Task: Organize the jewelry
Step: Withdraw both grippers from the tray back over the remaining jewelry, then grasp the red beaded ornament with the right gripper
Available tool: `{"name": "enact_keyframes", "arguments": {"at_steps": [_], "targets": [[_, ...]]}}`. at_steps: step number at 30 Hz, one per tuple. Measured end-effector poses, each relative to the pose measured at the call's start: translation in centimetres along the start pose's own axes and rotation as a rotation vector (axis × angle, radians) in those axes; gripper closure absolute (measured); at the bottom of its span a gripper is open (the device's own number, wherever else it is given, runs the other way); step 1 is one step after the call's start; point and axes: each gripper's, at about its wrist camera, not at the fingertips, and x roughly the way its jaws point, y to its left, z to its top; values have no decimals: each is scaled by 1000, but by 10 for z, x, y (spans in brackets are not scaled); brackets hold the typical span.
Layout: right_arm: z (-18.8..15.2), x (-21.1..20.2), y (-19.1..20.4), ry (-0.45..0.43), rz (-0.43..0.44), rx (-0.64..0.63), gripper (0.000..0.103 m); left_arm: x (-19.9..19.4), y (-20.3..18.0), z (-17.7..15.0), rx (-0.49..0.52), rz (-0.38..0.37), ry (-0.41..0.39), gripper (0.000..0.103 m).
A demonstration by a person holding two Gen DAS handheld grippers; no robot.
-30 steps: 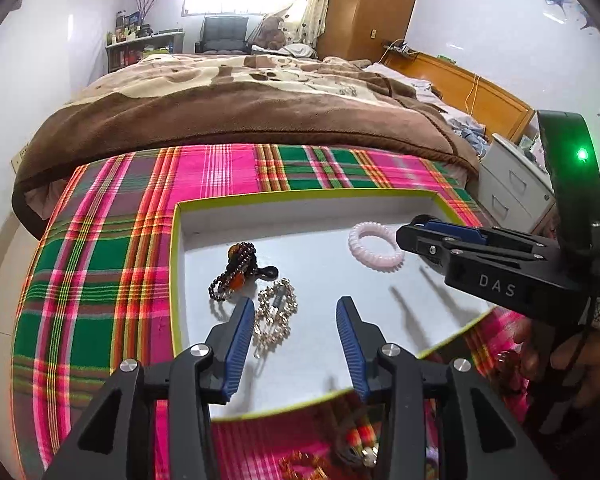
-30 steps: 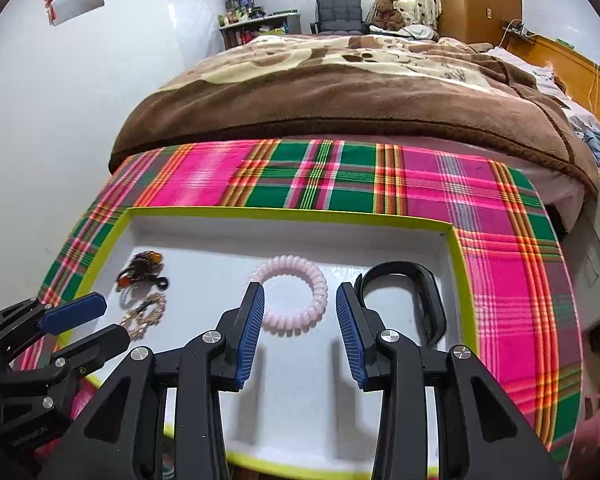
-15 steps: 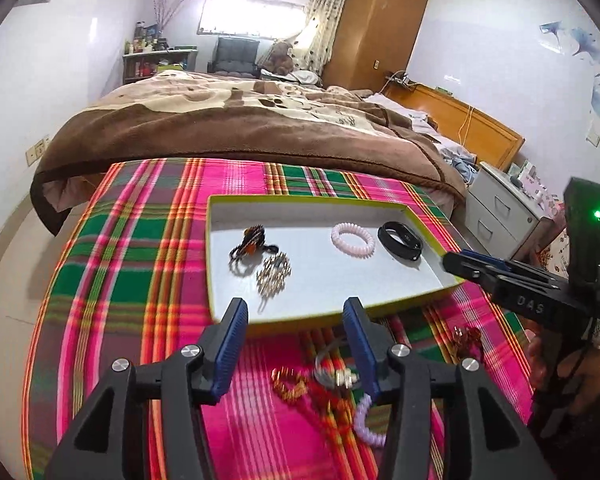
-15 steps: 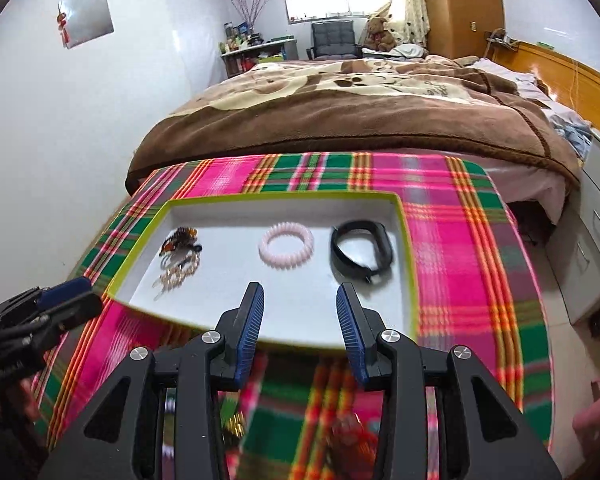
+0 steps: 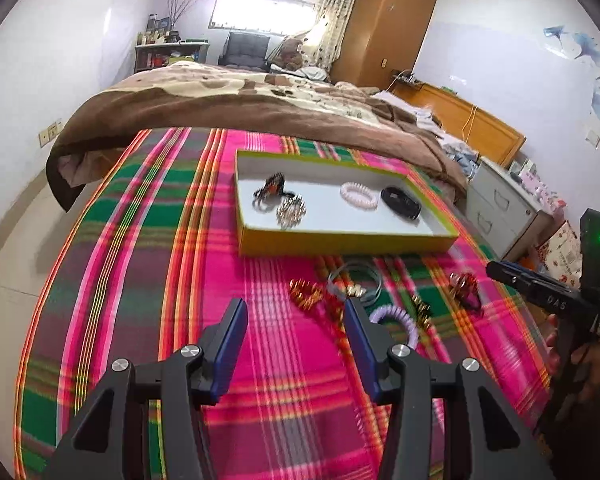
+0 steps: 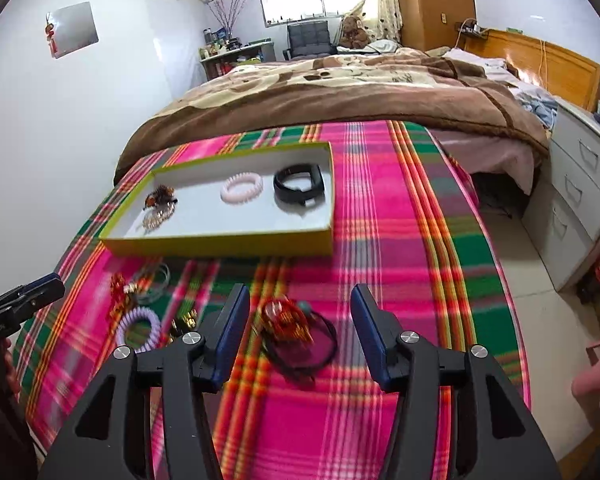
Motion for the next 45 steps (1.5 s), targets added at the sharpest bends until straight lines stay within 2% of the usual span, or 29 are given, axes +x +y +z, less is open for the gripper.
{"name": "enact_keyframes", "arguments": {"at_steps": [6,14,18,21,27,36,40,43,45], "targets": [[-12,10,1,22,27,-8,50,5,-1,-12,-10,-15,27,53],[-15,26,11,46,11,-44,50,14,-2,-15,-20,-21,50,53],[-15,30,10,54,-3,-45,71,19,-2,-15,-18,-16,63,53],[-16,32,9,69,10,-43,80,23,-2,-15,-22,-13,71,53],[-18,27,3,53,19,-24,91,29,-6,-12,-19,-18,84,53],[-15,8,-9,-13,61,46,93,42,-16,-6,-7,-17,101,53],[-13,-3,-7,-44,59,45,92,50,-24,-4,24,21,111,53],[-12,-9,-6,-56,69,45,92,55,-26,-1,16,6,117,53],[-12,-11,-5,-65,70,43,92,59,-27,2,10,27,119,53]]}}
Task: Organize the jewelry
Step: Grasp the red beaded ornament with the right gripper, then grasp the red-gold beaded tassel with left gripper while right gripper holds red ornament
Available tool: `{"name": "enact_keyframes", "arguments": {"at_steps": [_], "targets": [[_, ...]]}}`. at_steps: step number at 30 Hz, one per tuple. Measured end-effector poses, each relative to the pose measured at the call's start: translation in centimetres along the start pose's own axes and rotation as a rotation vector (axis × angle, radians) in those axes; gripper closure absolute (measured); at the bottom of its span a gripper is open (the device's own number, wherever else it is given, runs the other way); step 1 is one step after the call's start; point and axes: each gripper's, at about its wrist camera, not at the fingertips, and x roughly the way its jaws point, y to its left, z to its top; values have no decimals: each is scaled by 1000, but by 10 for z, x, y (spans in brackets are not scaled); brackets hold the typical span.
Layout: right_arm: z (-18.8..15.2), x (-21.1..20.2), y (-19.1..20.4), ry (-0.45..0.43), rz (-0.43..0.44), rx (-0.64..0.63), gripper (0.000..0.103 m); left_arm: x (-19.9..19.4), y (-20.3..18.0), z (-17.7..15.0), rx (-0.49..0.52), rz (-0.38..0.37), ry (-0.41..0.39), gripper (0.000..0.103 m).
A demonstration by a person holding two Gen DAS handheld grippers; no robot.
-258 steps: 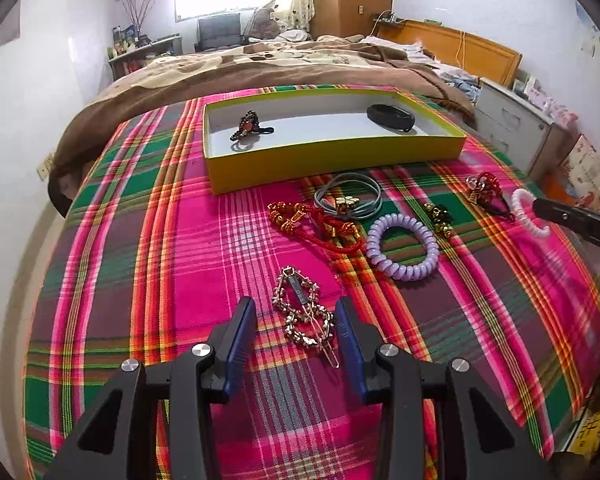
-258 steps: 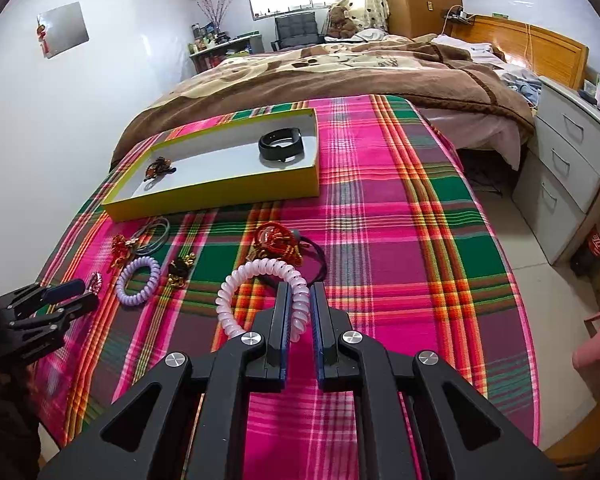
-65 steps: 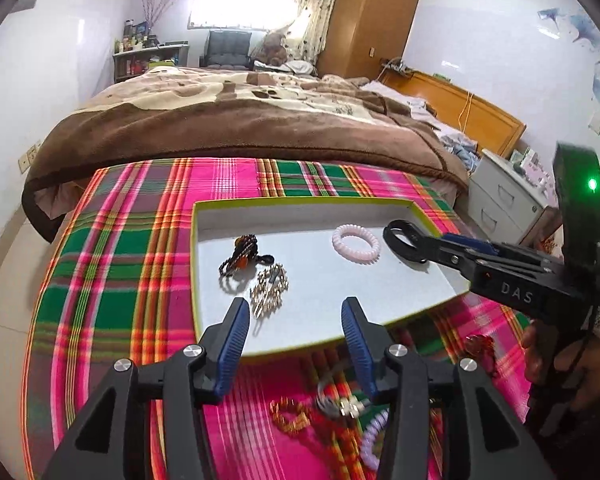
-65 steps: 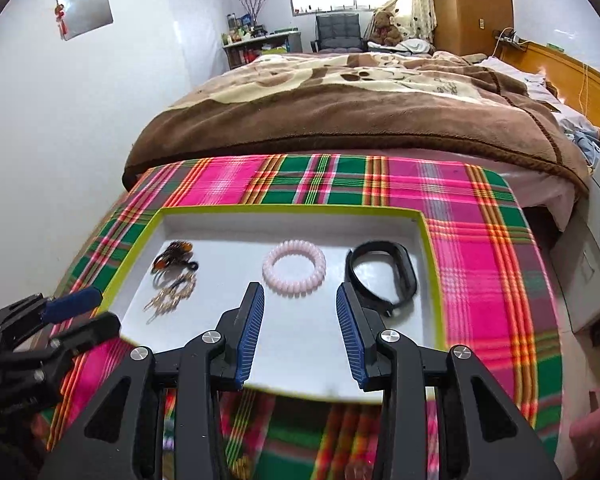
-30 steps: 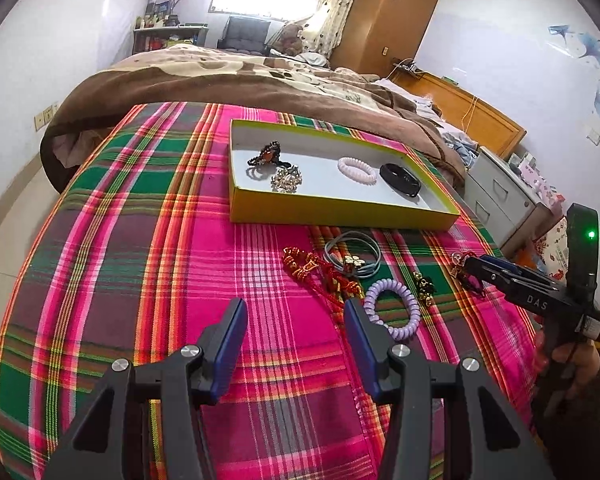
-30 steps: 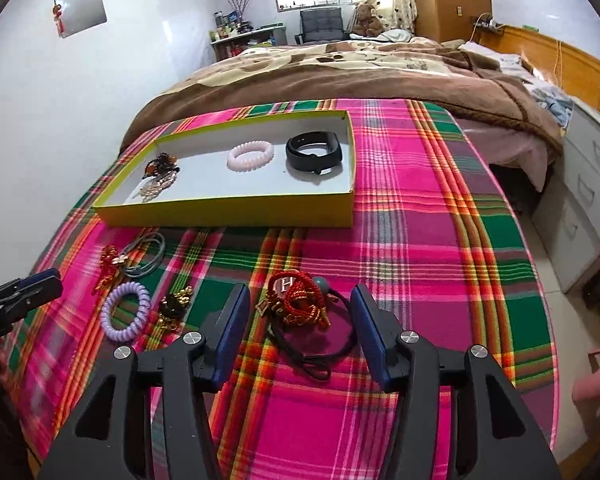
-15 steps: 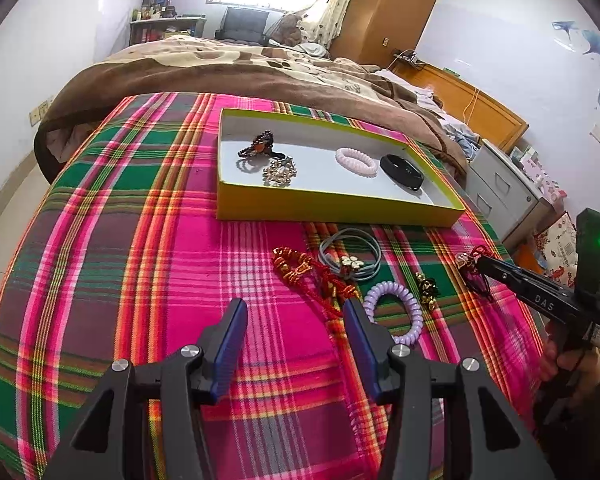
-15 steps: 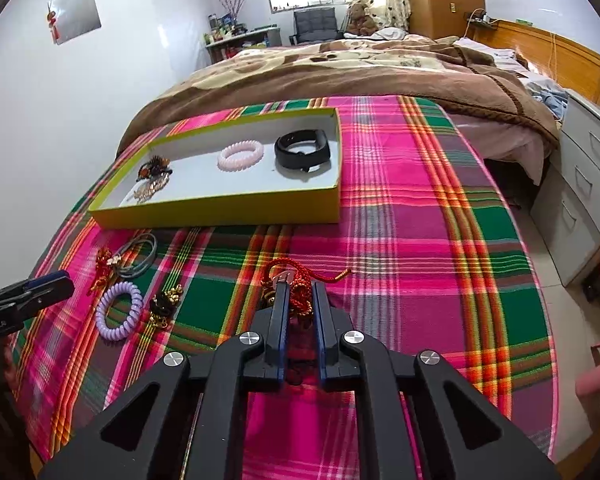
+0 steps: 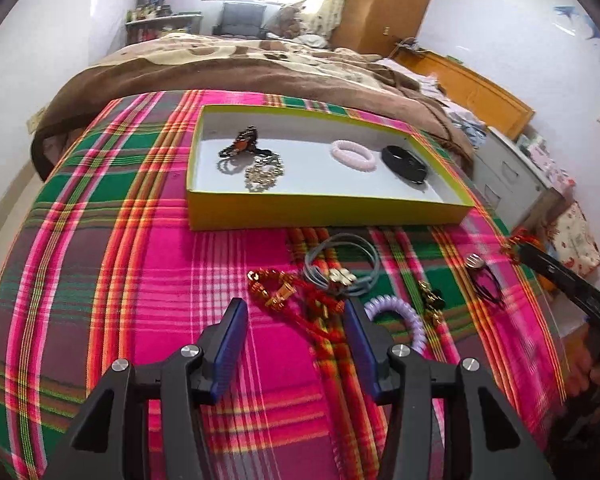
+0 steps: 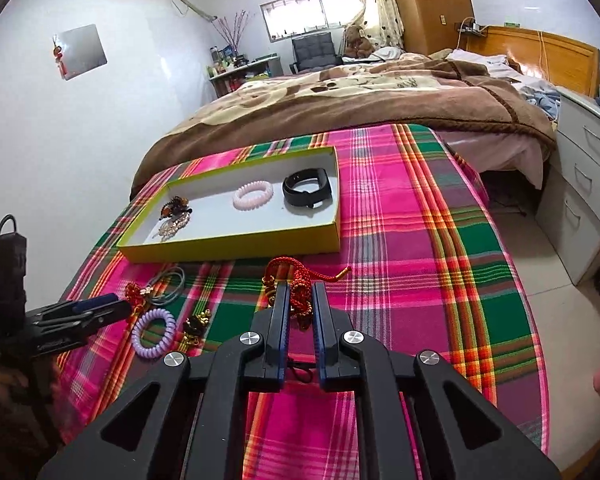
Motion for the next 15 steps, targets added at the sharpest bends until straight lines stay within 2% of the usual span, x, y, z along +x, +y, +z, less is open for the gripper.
{"name": "enact_keyframes", "arguments": {"at_steps": [5,9,12,15], "targets": [[0,1,3,-1,16,0,92,2,-8,4,20,-11,-20,53],[-2,6,5,12,22,-2,92,7,-9,9,-2,-28,-11,53],[-4,7,6,15,24,-3,92,9,-10,9,13,46,-13,53],[-4,7,6,17,22,-4,92,8,-9,5,50,95,32,53]]}}
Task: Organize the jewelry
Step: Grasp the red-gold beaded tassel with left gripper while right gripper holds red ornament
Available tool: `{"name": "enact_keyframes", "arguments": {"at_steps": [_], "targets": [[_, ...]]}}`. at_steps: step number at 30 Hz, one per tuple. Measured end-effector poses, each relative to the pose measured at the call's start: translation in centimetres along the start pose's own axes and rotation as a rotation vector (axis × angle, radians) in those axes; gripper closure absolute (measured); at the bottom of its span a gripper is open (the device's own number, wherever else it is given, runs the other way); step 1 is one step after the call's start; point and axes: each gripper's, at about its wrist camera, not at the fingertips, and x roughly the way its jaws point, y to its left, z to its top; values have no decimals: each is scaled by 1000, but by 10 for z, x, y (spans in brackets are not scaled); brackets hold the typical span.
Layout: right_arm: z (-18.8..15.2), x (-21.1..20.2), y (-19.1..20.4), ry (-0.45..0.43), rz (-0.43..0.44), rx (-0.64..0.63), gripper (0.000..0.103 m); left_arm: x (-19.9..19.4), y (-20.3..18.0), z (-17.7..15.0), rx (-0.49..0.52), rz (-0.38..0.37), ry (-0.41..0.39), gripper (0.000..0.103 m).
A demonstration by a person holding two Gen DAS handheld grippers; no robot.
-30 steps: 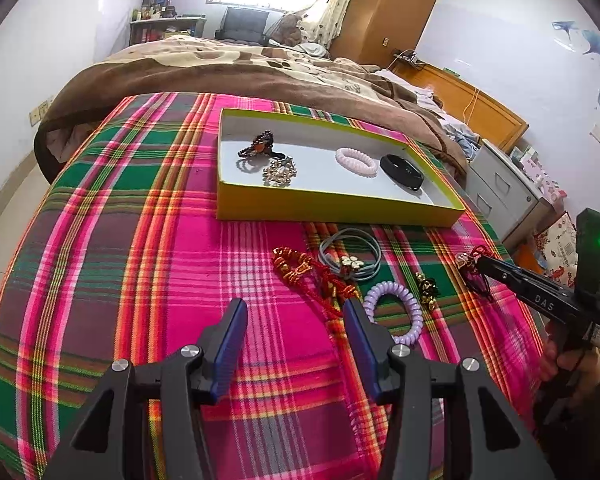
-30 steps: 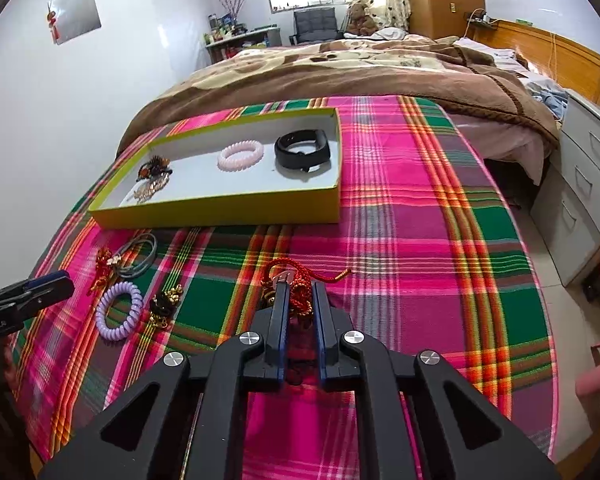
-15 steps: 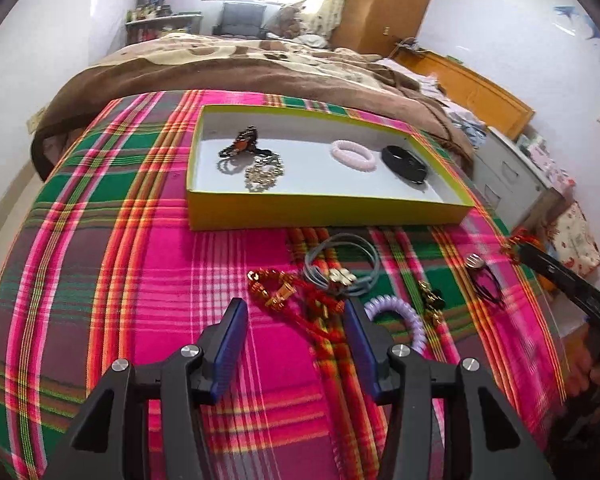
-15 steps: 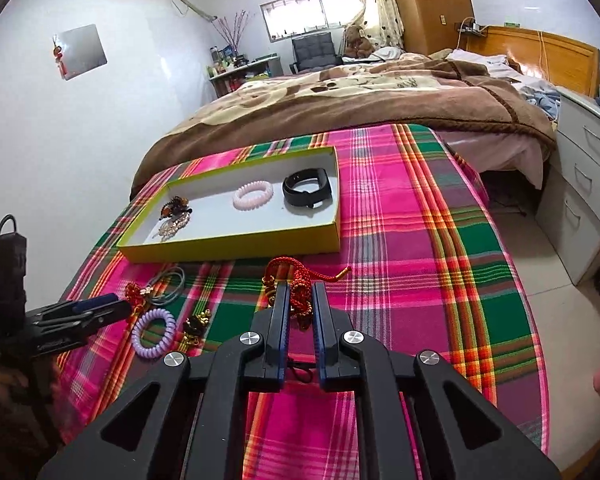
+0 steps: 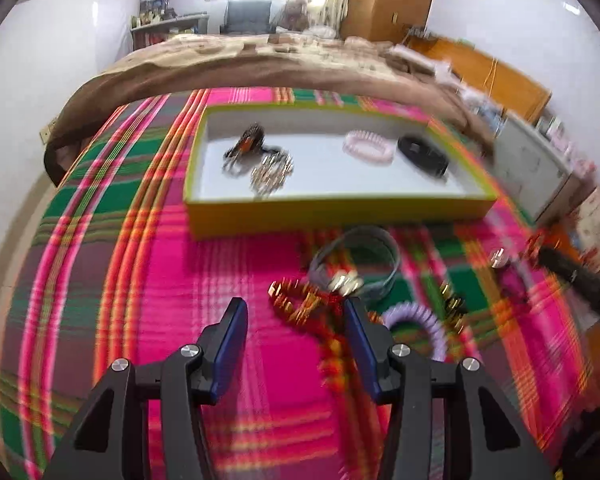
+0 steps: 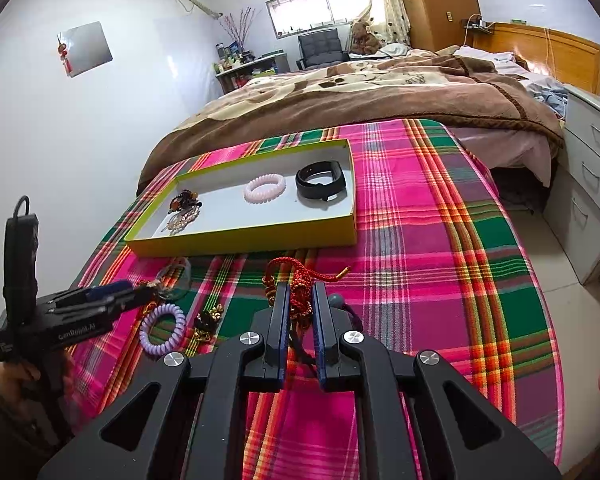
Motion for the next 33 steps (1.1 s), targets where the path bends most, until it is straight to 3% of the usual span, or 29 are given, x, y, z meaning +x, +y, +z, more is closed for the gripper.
{"name": "enact_keyframes", "arguments": {"at_steps": [6,10,12,15,18,26,33], "targets": [[0,1,2,-1,4,-2,92,-8,15,-12,53,50,20,53],[-1,-1,5,-8,12,1,92,-14,31,-16,22,69,16,53],[-1,-2,6,-8,15,2,92,-20,38,-17,-24,46,-6,53],[-1,-3,8,-11,17,-4,92,-28,39,-16,-69,-48,-52,53],[-1,-4,11,-11,21,-7,92,-23,22,-13,-11,-66,-48,53],[-2,-3,15,-6,29,-9,92,-6,-5,-14,118,14,-10,54],[-1,-3,18,-5,33,-18,92,-5,1,-11,112,45,-19,77]]}}
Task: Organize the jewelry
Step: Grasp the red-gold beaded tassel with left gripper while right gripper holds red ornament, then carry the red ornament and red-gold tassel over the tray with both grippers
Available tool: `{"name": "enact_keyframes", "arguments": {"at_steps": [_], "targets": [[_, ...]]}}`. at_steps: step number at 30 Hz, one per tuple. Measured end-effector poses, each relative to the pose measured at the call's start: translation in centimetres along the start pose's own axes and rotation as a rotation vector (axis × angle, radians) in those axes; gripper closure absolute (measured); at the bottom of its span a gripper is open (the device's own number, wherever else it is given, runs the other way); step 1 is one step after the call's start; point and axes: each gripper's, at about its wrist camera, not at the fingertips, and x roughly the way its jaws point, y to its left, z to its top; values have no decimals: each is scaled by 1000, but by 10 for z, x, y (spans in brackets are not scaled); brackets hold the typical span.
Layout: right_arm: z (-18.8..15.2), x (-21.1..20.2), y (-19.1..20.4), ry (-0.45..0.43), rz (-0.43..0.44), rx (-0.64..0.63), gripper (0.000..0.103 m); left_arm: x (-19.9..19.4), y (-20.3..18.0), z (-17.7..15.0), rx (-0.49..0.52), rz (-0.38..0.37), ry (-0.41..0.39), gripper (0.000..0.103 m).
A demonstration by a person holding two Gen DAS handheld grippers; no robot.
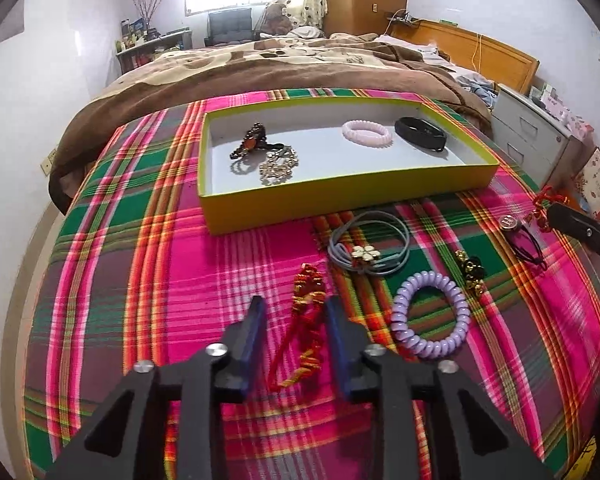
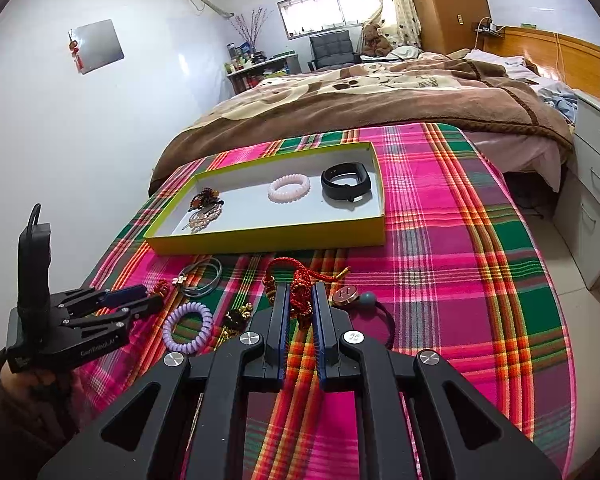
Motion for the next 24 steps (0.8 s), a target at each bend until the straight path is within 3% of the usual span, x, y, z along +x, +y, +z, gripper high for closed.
{"name": "enact_keyframes", "arguments": {"at_steps": [3,15,24], "targets": [[0,1,1,2,0,0,92,0,3,0,-8,1,-3,89],[2,5,5,12,-2,0,92,-8,12,1,-51,-49,-36,91],[12,7,11,2,1,-5,92,-23,21,20,-83,-76,-86,91]]}}
